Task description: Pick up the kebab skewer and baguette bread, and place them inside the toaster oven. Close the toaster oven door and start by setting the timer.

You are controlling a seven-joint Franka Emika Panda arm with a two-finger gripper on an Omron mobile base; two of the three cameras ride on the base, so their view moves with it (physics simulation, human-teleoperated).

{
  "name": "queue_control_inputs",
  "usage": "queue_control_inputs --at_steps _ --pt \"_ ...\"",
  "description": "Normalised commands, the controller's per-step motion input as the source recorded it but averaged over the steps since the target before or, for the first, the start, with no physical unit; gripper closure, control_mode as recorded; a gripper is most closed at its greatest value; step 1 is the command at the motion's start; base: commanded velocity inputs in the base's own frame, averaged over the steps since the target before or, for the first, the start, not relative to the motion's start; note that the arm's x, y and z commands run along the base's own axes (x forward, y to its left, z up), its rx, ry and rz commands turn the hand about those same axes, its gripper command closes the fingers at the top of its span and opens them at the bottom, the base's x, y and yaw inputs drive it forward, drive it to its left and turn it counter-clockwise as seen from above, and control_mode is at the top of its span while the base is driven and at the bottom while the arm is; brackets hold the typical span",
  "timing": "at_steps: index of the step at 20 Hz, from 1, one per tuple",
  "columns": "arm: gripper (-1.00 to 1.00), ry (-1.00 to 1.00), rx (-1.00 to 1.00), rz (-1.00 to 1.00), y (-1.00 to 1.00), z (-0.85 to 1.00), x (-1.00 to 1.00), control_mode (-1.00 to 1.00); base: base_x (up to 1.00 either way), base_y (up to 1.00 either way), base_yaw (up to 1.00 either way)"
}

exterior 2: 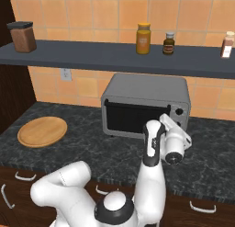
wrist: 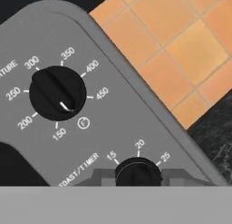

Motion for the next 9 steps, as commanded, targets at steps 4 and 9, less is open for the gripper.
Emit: queue_control_inputs --at_steps 4,9 --pt "1.00 -0.05 0.41 -0.04 0.32 0.00 0.00 -1.00 0.00 0.00 0.00" --pt "1.00 -0.06 0.41 -0.05 0.40 0.00 0.00 -1.00 0.00 0.00 0.00"
